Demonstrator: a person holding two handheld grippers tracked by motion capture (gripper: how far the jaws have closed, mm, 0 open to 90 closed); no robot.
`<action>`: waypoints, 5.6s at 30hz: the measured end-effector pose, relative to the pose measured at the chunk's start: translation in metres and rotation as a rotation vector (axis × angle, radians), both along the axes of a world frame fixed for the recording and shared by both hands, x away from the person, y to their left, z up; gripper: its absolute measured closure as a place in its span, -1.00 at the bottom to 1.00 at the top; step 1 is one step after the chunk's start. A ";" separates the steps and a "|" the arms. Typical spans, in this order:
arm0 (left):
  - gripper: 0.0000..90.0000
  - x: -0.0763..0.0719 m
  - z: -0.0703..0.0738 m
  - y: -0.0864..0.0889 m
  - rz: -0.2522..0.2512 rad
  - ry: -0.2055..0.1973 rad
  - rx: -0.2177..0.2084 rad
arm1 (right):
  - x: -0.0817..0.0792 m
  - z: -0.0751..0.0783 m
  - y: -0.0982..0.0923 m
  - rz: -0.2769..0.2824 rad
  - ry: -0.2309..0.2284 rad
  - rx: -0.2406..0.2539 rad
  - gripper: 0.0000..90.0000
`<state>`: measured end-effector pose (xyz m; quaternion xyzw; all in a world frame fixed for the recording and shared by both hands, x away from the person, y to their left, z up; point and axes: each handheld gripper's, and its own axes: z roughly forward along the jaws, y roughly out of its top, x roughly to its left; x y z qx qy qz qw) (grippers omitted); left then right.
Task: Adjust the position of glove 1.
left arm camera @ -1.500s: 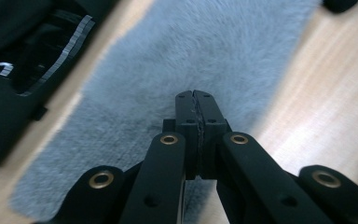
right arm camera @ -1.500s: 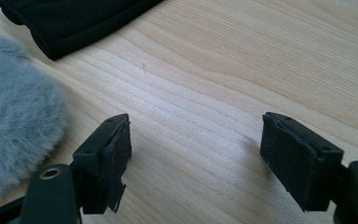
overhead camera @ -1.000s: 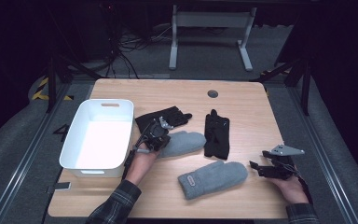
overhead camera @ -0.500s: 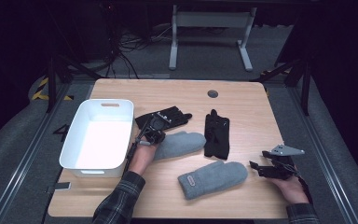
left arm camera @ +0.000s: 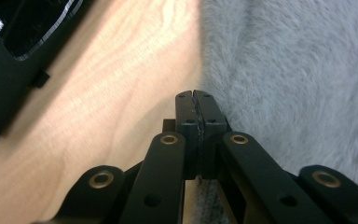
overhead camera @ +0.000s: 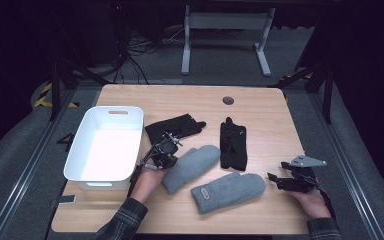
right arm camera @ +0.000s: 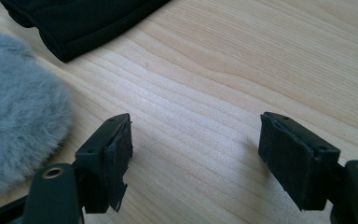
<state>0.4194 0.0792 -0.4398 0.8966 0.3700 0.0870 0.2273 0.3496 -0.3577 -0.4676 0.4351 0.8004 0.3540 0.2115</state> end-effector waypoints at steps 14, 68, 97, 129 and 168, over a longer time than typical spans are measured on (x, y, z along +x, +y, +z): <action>0.39 -0.016 0.022 -0.007 -0.077 -0.088 -0.215 | 0.000 0.000 0.000 0.000 0.000 0.000 -0.42; 0.81 -0.031 0.045 -0.022 -0.295 -0.079 -0.298 | 0.000 0.000 0.000 0.002 0.001 -0.001 -0.42; 0.81 -0.060 0.052 -0.104 -0.487 -0.033 -0.263 | 0.000 0.000 0.000 0.002 0.001 -0.001 -0.42; -0.33 -0.033 0.049 -0.106 -0.491 -0.029 -0.327 | 0.000 0.000 0.000 0.004 0.001 -0.002 -0.43; -0.32 -0.034 -0.002 -0.148 -0.601 0.212 -0.122 | 0.000 0.000 0.001 0.007 0.003 -0.001 -0.44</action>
